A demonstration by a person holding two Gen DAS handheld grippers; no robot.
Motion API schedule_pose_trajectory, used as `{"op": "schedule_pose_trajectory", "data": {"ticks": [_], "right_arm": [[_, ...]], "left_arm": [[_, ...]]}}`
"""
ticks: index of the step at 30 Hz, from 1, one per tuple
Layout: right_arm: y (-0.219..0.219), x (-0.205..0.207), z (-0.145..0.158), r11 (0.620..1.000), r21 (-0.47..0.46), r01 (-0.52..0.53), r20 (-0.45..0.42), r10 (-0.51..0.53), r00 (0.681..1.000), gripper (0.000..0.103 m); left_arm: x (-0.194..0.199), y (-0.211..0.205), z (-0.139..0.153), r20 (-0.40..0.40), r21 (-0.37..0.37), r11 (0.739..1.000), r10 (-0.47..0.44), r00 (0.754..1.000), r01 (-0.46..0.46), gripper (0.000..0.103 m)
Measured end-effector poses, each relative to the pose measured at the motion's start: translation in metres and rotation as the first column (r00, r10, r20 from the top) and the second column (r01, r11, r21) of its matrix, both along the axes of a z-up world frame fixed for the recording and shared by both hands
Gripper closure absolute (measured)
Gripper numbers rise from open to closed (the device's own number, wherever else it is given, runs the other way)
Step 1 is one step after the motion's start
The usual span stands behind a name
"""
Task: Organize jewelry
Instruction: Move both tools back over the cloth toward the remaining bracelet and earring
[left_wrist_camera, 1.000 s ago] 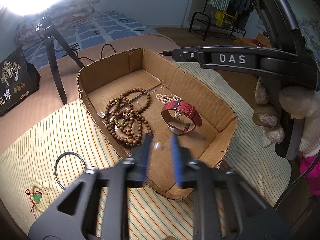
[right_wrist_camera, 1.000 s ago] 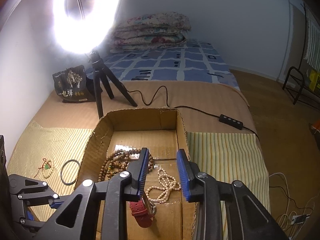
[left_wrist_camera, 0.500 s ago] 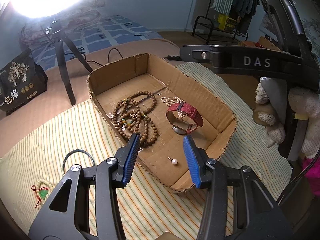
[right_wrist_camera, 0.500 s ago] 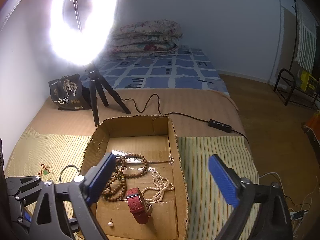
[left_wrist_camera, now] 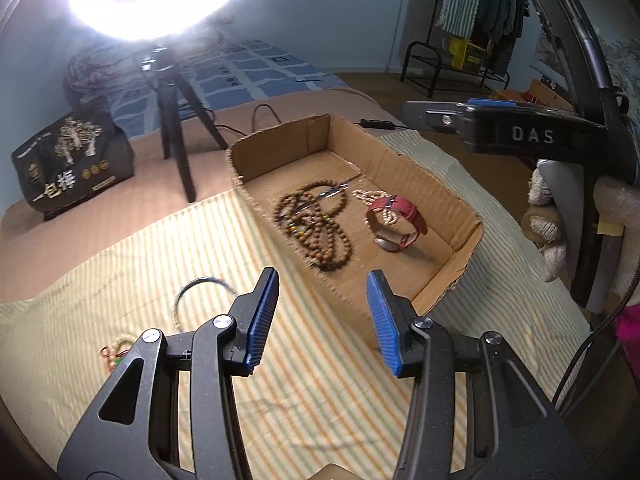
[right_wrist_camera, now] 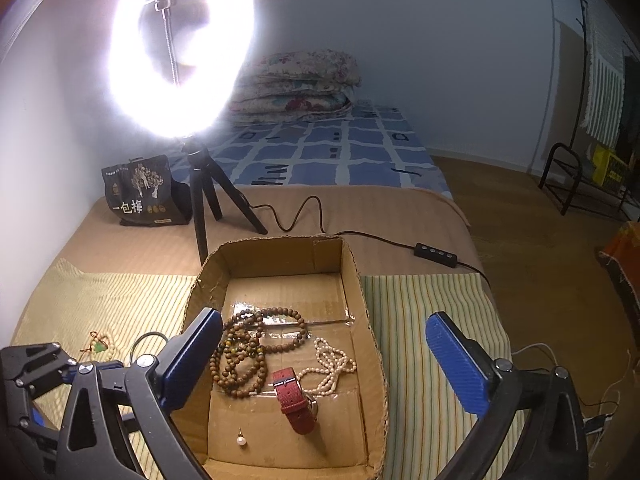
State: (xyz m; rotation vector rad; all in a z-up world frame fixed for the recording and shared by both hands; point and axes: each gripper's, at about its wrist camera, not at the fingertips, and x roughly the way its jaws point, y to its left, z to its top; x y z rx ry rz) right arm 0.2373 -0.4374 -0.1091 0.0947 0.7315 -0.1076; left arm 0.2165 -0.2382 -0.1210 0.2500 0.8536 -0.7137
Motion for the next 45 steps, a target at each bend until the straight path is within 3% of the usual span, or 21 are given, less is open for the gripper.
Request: {"op": "schedule_pose_trajectory", "data": {"ticks": [8, 15, 26, 37, 45], "right_arm": [[0.023, -0.016, 0.008, 0.999, -0.010, -0.034, 0.027, 0.034, 0.999, 0.000], [0.048, -0.027, 0.015, 0.996, 0.008, -0.084, 0.061, 0.084, 0.995, 0.000], [0.120, -0.021, 0.009, 0.961, 0.004, -0.277, 0.014, 0.277, 0.961, 0.000], [0.193, 0.001, -0.020, 0.903, 0.036, -0.428, -0.085, 0.429, 0.899, 0.001], [0.221, 0.010, -0.052, 0.868, 0.095, -0.488, -0.162, 0.497, 0.853, 0.017]], "left_arm": [[0.000, 0.050, 0.006, 0.013, 0.001, 0.998, 0.070, 0.997, -0.070, 0.056], [0.004, 0.118, -0.001, 0.000, 0.006, 0.984, 0.175, 0.984, -0.175, 0.056], [0.006, 0.206, -0.027, -0.059, 0.015, 0.947, 0.320, 0.946, -0.319, 0.056], [0.001, 0.223, -0.044, -0.075, 0.011, 0.952, 0.306, 0.949, -0.306, 0.056], [0.010, 0.218, -0.054, -0.090, -0.007, 0.960, 0.278, 0.956, -0.279, 0.056]]}}
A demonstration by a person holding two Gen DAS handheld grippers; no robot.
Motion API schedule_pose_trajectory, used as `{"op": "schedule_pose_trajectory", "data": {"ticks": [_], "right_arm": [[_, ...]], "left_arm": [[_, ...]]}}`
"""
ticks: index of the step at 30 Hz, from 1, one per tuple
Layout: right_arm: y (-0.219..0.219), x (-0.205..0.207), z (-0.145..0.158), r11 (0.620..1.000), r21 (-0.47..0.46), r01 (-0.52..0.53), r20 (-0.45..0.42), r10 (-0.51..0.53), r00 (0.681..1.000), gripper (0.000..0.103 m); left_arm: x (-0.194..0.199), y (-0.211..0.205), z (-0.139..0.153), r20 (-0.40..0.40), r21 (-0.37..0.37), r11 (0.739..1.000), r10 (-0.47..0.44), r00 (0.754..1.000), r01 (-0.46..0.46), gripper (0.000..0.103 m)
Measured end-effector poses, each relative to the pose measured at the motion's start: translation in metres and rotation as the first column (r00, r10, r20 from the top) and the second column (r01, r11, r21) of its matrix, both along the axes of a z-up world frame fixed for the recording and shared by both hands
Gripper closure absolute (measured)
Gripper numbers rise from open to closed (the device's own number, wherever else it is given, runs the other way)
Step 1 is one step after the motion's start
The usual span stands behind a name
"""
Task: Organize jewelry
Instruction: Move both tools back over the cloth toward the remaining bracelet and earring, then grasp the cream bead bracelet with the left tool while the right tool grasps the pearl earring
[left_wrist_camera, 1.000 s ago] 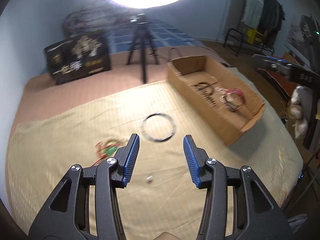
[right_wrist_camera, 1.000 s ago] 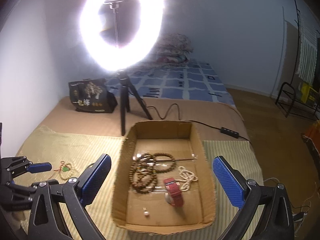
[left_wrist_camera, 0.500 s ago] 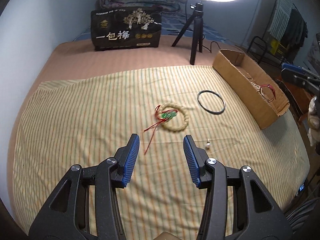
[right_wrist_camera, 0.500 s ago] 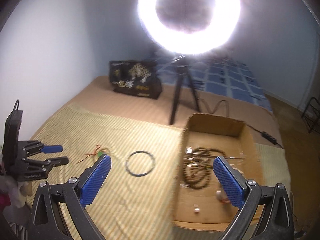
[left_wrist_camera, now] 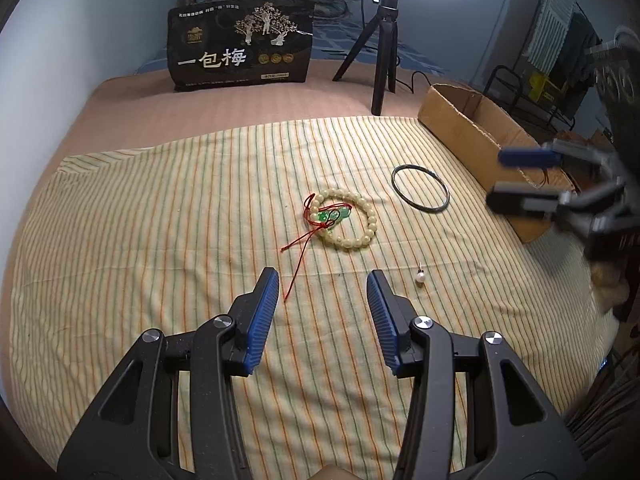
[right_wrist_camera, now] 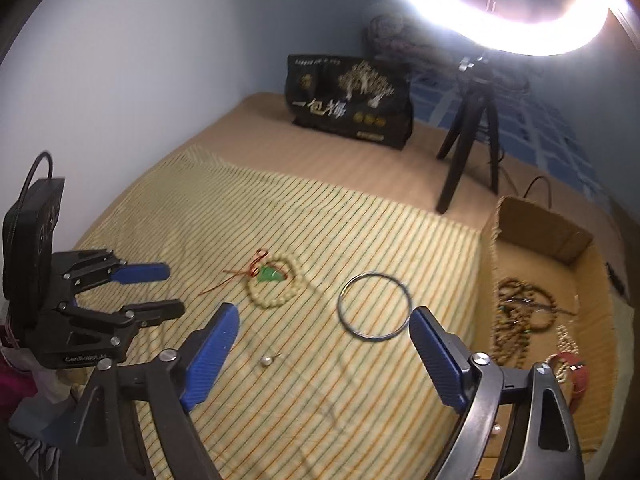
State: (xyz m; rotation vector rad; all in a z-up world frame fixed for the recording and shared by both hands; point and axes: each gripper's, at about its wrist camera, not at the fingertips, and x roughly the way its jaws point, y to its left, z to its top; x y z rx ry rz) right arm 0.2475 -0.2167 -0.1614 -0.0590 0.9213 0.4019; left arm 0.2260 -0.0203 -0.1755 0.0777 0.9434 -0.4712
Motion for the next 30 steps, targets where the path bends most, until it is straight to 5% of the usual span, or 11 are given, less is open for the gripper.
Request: {"op": "schedule_pose_trajectory", "data": {"ticks": [5, 8, 11, 15, 16, 18, 23, 30], "right_arm": [[0.006, -0.009, -0.026, 0.999, 0.023, -0.026, -0.047, 0.027, 0.998, 0.031], [0.009, -0.013, -0.037, 0.999, 0.035, -0.039, -0.063, 0.041, 0.997, 0.041], [0.012, -0.016, -0.045, 0.998, 0.039, -0.053, -0.065, 0.055, 0.996, 0.052], [0.017, -0.019, -0.051, 0.997, 0.046, -0.067, -0.065, 0.070, 0.995, 0.057], [0.018, -0.020, -0.052, 0.996, 0.045, -0.071, -0.065, 0.074, 0.995, 0.059], [0.020, -0.021, -0.053, 0.996, 0.047, -0.081, -0.065, 0.084, 0.994, 0.063], [0.025, -0.025, -0.058, 0.994, 0.035, -0.108, -0.064, 0.110, 0.992, 0.068], [0.030, -0.022, -0.064, 0.993, 0.017, -0.117, -0.067, 0.118, 0.991, 0.073]], "left_arm": [[0.012, -0.008, -0.004, 0.000, -0.006, 0.999, -0.034, 0.999, 0.034, 0.056], [0.018, -0.015, -0.008, 0.004, 0.003, 0.999, -0.054, 0.999, 0.054, 0.043], [0.025, -0.018, -0.011, 0.001, 0.001, 0.998, -0.062, 0.998, 0.062, 0.043], [0.027, -0.024, -0.014, 0.025, 0.016, 0.997, -0.072, 0.997, 0.072, 0.043], [0.026, -0.025, -0.014, 0.027, 0.013, 0.996, -0.084, 0.996, 0.084, 0.044], [0.025, -0.029, -0.014, 0.038, 0.021, 0.994, -0.106, 0.994, 0.105, 0.065], [0.029, -0.041, -0.020, 0.021, 0.033, 0.985, -0.168, 0.986, 0.168, 0.079], [0.035, -0.064, -0.030, -0.002, 0.083, 0.966, -0.248, 0.969, 0.247, 0.079]]}}
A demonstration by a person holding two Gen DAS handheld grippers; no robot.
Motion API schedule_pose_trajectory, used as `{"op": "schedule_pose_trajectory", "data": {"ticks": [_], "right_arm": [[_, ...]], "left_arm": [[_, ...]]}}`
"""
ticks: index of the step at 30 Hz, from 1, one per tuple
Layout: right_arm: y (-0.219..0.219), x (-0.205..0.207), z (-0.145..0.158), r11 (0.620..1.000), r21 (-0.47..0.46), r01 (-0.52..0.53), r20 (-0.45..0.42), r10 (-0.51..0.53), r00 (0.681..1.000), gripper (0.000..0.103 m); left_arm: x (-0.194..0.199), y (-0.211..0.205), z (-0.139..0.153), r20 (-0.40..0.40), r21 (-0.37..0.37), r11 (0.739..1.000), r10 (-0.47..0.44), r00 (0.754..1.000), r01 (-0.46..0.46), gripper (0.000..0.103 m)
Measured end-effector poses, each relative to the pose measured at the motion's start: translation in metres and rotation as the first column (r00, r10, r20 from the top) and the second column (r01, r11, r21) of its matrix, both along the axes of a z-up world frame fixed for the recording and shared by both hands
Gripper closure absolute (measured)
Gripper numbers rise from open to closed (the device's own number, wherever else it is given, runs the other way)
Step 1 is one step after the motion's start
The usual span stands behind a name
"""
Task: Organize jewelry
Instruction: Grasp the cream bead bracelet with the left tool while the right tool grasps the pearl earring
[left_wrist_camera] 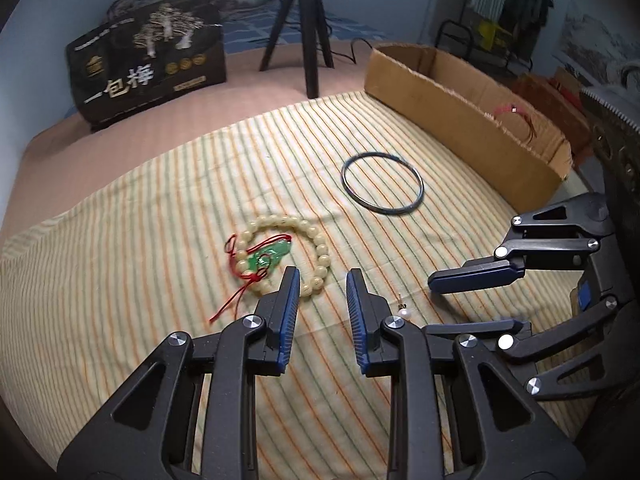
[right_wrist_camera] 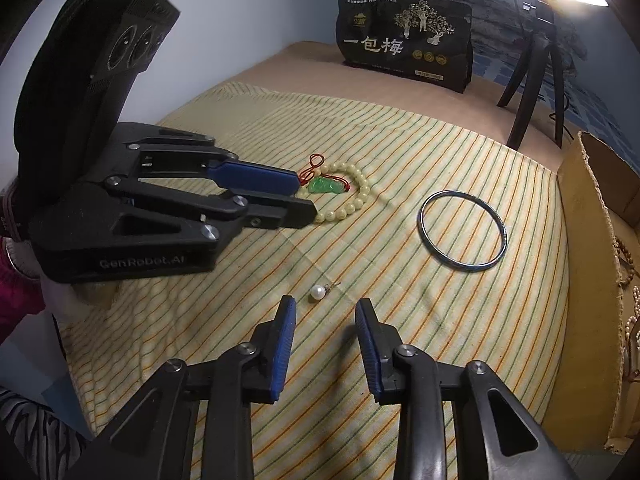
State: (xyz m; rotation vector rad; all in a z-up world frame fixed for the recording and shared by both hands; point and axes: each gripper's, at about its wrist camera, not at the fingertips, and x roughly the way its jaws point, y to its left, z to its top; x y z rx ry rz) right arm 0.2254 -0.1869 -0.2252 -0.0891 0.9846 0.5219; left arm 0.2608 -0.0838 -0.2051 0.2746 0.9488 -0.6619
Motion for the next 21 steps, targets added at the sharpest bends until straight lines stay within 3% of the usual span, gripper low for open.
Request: {"op": "schedule_pose_trajectory", "data": {"ticks": [9, 15, 21], "right_arm": [[0.012, 0.008, -0.002, 0.998, -0.050, -0.026, 0.025, 0.027, 0.999, 0.074], [0.017, 0.009, -0.008, 0.996, -0.085, -0.030, 0.031, 0.033, 0.999, 0.079], [0.015, 0.012, -0.010, 0.995, -0.102, -0.024, 0.031, 0.027, 0.999, 0.093]], "left_arm": [[0.011, -0.007, -0.013, -0.012, 0.040, 0.999, 0.000, 1.000, 0.000, 0.080], [0.012, -0.009, -0.017, -0.023, 0.047, 0.999, -0.014, 1.000, 0.015, 0.089], [0.015, -0.010, -0.019, -0.030, 0.057, 0.998, -0.008, 1.000, 0.010, 0.097]]}}
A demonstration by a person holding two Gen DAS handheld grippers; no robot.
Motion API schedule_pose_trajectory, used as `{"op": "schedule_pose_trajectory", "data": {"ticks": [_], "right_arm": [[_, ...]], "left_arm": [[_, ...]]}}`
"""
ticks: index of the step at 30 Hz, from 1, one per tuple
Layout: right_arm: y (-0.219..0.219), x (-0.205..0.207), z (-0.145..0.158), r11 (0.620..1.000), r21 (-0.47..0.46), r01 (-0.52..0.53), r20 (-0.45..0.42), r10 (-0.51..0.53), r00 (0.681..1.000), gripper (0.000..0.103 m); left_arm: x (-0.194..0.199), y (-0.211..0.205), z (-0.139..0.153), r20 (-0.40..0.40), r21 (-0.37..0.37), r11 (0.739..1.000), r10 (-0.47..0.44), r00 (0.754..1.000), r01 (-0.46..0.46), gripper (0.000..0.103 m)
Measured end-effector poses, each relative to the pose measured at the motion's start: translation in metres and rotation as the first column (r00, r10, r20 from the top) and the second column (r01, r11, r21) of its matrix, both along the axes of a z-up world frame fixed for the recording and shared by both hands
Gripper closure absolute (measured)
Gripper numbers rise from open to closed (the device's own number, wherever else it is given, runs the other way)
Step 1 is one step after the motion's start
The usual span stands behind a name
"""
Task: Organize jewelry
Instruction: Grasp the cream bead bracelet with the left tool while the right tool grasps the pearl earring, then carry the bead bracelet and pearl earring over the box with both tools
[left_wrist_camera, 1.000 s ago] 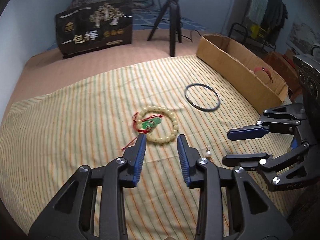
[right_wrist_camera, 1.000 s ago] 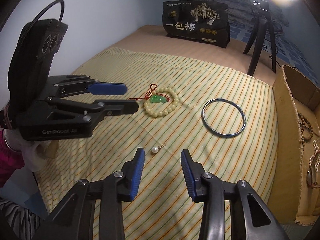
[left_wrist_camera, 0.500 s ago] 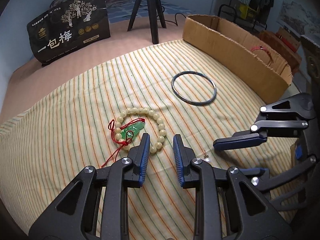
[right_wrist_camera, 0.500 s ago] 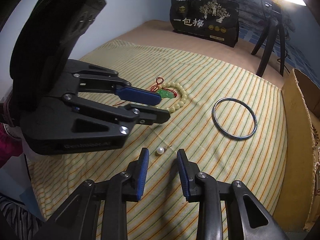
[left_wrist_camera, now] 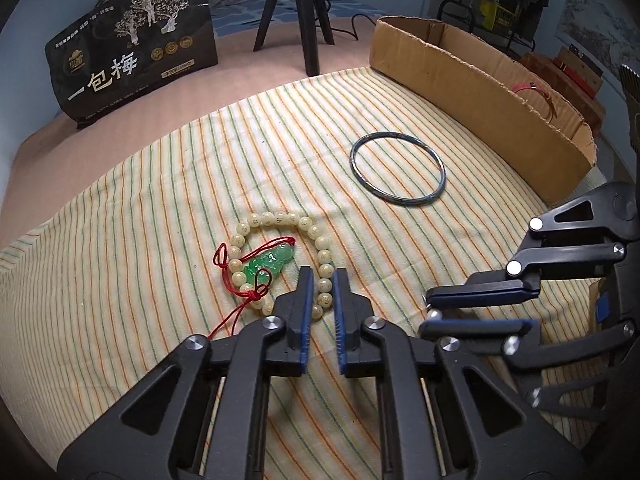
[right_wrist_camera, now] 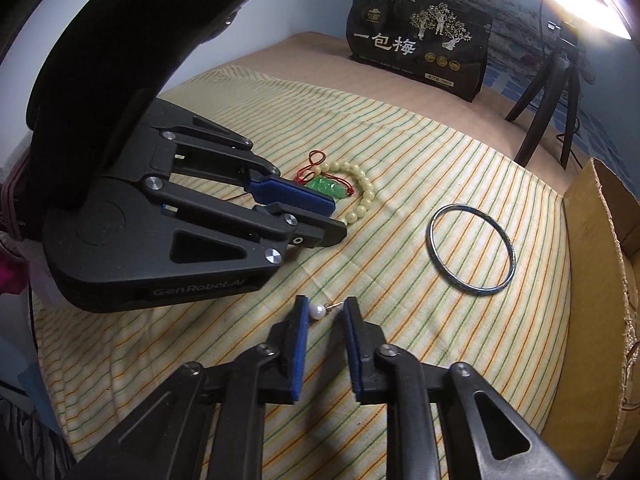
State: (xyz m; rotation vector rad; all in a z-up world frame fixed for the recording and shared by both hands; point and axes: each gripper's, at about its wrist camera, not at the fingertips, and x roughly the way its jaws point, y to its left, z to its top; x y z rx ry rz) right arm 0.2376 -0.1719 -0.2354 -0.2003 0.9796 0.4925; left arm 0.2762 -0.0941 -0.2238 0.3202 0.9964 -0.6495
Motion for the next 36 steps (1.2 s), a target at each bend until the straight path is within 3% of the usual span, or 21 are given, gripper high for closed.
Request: {"op": "schedule_pose_trajectory", "data": {"ticks": [10, 22, 36], "right_arm": [[-0.012, -0.001, 0.001, 0.998, 0.049, 0.024, -0.012, -0.023, 1.000, 0.096], [-0.026, -0.015, 0.029, 0.995, 0.080, 0.054, 0.044, -0.057, 0.997, 0.096], [-0.054, -0.035, 0.071, 0.988, 0.117, 0.098, 0.115, -0.111, 0.987, 0.096]], "left_arm": [[0.003, 0.016, 0.010, -0.054, -0.107, 0.991, 0.075, 0.996, -0.081, 0.098], [0.004, 0.062, 0.061, -0.074, -0.292, 0.934, 0.193, 0.978, -0.206, 0.098], [-0.019, 0.090, 0.116, -0.013, -0.356, 0.903, 0.252, 0.968, -0.240, 0.098]]}}
